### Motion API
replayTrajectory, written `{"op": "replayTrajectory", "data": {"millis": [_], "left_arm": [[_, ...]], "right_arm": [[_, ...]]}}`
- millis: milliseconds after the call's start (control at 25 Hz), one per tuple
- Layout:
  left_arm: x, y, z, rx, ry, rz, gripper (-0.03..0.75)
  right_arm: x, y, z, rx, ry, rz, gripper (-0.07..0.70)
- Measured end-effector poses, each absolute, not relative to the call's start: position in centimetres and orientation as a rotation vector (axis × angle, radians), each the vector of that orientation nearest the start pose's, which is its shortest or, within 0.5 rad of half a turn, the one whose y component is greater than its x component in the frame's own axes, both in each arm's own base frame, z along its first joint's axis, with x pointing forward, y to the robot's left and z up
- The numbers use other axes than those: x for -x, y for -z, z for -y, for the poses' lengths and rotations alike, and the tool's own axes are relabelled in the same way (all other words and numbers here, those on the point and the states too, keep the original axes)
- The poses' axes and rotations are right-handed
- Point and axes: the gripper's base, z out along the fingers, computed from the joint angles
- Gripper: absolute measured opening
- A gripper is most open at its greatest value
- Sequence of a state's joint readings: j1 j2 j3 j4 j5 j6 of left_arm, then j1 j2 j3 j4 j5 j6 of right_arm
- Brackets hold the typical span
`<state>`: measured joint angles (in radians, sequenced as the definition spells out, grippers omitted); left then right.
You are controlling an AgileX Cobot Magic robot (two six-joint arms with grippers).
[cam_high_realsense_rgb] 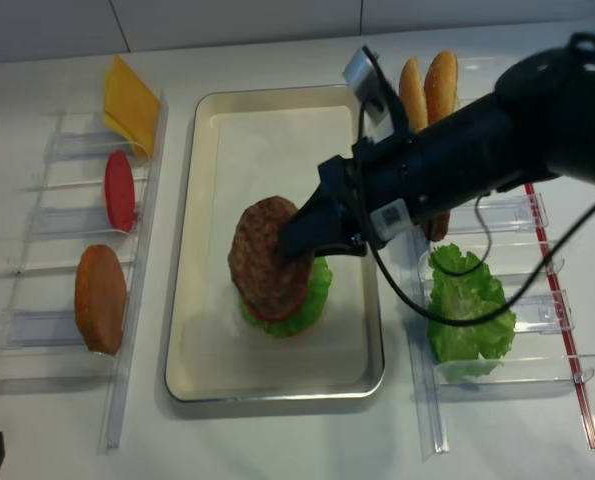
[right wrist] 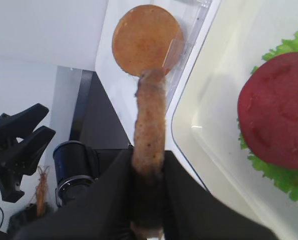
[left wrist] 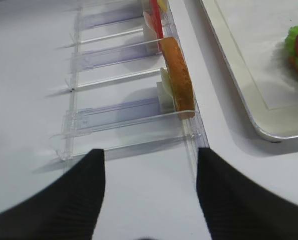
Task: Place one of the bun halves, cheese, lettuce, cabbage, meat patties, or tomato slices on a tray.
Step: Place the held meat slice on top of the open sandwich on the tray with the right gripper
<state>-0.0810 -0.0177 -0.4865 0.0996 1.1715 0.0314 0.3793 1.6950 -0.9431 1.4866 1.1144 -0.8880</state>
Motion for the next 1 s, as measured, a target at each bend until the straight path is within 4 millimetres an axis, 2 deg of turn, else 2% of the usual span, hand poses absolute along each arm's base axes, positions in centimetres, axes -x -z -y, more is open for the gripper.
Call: {"op": "replayTrajectory", "data": {"millis": [240,520,1000], "left_arm": [[1.1,-26.5,-0.9,-0.109,-0.092,-2.145,0.396],[1.1,-26.5,-0.9,-0.109,-0.092,-2.145,0.396],[1.1,-26.5,-0.9,-0.109,-0.092,-2.145,0.396]], "right_arm": [[-27.1,-20.0,-19.7,0.344,-1.789,-2.454,0.151],[-27.8,-17.7,-19.9,0.256,-1.794,-2.510,0.151],[-28.4,-17.2,-19.7,0.180,-1.701,-2.522,0.151]]}}
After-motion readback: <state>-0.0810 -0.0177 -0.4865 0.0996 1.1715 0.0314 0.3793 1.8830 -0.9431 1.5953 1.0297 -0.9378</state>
